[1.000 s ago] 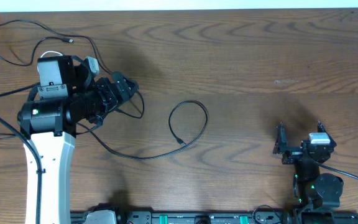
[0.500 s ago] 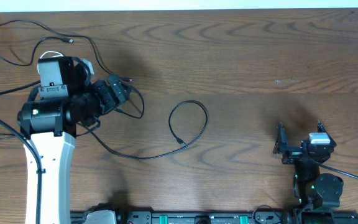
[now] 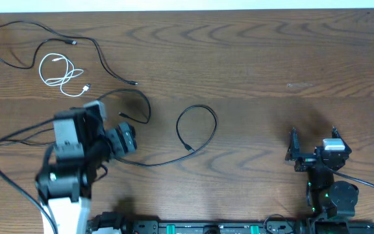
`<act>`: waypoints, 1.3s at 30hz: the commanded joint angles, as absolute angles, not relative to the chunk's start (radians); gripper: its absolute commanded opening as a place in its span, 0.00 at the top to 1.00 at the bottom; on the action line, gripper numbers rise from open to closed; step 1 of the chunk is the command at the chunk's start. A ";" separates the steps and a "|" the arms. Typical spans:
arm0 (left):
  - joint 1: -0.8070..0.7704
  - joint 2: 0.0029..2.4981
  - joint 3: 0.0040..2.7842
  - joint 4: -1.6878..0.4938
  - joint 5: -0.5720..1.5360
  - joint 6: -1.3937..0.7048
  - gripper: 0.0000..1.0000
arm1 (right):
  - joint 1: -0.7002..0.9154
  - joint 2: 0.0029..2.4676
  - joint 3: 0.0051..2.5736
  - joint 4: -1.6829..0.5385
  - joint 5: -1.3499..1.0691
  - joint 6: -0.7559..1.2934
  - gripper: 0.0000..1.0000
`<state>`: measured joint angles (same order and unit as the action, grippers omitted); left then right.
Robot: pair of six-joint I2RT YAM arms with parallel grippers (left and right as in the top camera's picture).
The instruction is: Untangle cables
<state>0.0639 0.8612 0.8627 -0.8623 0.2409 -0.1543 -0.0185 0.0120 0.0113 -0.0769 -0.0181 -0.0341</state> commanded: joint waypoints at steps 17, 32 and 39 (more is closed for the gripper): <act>-0.075 0.234 0.740 -0.941 0.197 -0.003 0.07 | -0.025 0.006 0.006 -0.077 -0.010 -0.042 0.01; -0.048 0.023 0.437 -0.599 0.189 0.049 0.07 | -0.025 0.006 0.006 -0.077 -0.010 -0.042 0.01; -0.020 0.002 0.318 -0.439 0.189 0.049 0.07 | -0.025 0.006 0.006 -0.077 -0.010 -0.042 0.01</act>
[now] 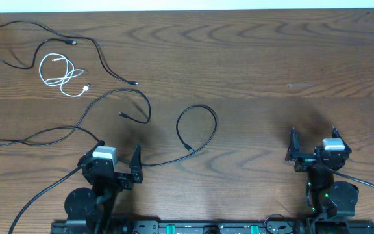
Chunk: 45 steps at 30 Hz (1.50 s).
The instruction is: Untangle cables
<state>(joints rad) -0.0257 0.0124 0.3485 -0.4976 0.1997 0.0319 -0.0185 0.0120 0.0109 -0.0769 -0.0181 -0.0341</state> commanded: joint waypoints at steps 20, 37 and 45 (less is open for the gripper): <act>-0.018 0.001 0.010 0.079 0.046 -0.081 0.07 | -0.025 0.006 0.006 -0.077 -0.010 -0.042 0.01; -0.018 0.001 0.004 -0.075 0.014 -0.036 0.07 | -0.025 0.006 0.006 -0.077 -0.010 -0.042 0.01; -0.018 0.001 0.004 -0.078 0.014 0.041 0.07 | -0.025 0.006 0.006 -0.077 -0.010 -0.042 0.01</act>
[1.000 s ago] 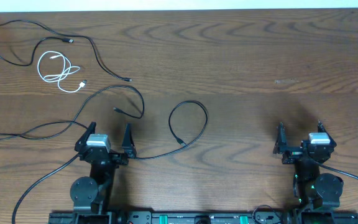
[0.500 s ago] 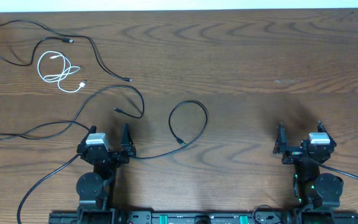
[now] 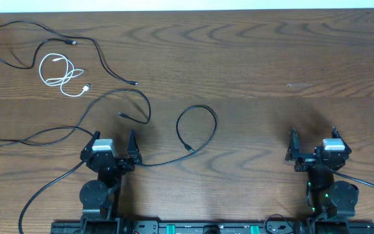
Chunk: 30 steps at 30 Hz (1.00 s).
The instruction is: Untangle cables
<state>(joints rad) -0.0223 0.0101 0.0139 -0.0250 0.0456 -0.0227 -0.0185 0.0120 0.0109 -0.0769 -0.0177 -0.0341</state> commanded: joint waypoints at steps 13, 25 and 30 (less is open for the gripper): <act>-0.018 0.001 0.004 -0.078 0.006 0.067 0.07 | -0.025 0.006 0.006 -0.077 -0.010 -0.042 0.01; -0.018 0.001 0.004 -0.078 0.005 0.059 0.07 | -0.025 0.006 0.006 -0.077 -0.010 -0.042 0.01; -0.018 0.001 0.004 -0.073 0.006 0.059 0.07 | -0.025 0.006 0.006 -0.077 -0.010 -0.042 0.01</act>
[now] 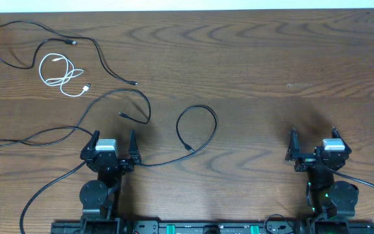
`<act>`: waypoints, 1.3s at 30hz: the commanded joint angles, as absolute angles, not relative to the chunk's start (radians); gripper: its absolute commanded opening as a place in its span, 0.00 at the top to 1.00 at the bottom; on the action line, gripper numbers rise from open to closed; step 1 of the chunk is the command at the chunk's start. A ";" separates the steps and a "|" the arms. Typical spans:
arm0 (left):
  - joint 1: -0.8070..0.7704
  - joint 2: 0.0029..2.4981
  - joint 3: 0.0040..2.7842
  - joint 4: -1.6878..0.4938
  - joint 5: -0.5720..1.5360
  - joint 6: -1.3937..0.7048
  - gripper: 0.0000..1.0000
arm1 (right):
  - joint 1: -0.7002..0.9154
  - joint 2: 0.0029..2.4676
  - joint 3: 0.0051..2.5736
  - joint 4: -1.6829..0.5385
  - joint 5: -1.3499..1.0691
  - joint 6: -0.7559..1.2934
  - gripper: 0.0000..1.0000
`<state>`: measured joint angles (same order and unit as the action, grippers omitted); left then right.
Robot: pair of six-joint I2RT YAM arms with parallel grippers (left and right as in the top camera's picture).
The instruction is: Untangle cables
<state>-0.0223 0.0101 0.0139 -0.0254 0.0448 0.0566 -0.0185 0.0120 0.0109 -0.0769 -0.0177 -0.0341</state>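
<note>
Several cables lie on the wooden table [271,58]. A thin black cable [99,55] snakes across the far left, with a coiled white cable [60,73] beside it. A long black cable [112,94] runs from the left edge to a hook near the middle. Another black cable forms a loop [197,107], and its tail runs toward my left gripper [113,138]. That gripper is open at the front left, holding nothing. My right gripper [313,136] is open at the front right, far from every cable.
The arms' own thick black leads [44,195] trail off the front edge by each base. The black rail [200,227] of the arm mounts runs along the front.
My left arm was stretched out over the left part of the table, its gripper by the long black cable. Then it stood drawn back at the front edge, then slightly further forward, where it stays. The cables lie as before, and the right arm has not moved.
</note>
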 commanded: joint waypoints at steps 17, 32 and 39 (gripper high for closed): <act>-0.018 0.004 0.004 -0.073 0.006 0.059 0.07 | -0.025 0.006 0.006 -0.077 -0.010 -0.042 0.01; -0.018 0.004 0.004 -0.073 0.006 0.059 0.07 | -0.020 0.006 0.006 -0.075 -0.010 -0.042 0.01; -0.018 0.004 0.004 -0.073 0.006 0.059 0.07 | 0.033 0.005 0.006 -0.077 -0.010 -0.043 0.01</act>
